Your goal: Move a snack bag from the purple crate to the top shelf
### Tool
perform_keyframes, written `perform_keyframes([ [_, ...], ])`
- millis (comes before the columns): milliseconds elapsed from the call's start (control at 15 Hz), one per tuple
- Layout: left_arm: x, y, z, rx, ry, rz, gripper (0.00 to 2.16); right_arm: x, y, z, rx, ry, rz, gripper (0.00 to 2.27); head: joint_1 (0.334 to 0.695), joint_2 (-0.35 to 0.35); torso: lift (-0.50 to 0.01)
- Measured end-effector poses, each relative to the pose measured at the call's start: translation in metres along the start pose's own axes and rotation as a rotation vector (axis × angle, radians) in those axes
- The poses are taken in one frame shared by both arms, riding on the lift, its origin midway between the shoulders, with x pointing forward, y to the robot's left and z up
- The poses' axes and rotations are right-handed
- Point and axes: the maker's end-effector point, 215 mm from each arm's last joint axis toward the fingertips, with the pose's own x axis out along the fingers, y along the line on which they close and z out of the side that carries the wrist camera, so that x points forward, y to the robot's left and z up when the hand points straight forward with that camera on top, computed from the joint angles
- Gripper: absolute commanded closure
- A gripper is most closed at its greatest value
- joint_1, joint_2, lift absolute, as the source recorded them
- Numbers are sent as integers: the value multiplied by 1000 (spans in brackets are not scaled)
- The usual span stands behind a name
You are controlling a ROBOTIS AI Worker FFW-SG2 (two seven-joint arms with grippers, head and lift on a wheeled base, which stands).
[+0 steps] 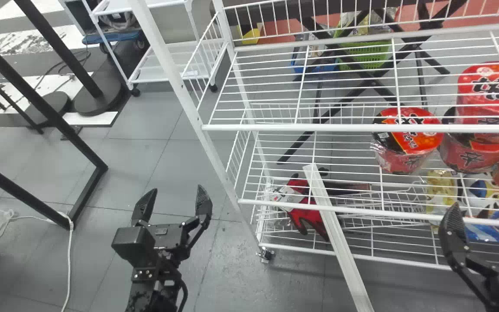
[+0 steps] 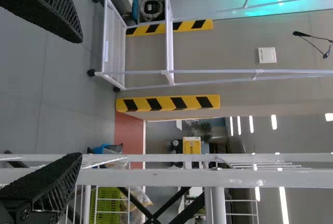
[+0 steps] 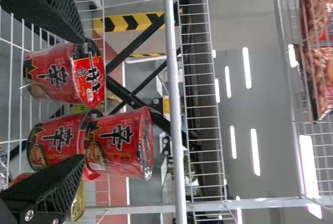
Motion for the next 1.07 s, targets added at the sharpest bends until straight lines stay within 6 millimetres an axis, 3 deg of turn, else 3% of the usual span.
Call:
perform_keyframes([
  [667,1,1,-1,3,1,1,9,-11,-13,25,-1,-33,-37,-2,695,276,-453],
  [867,2,2,-2,2,1,0,9,-24,-36,31,-9,96,-91,-2,695,248,-453],
  [1067,3,-4,-4,-2,0,-12,9,-41,-87,16,11,313,-165,-2,695,188,-453],
])
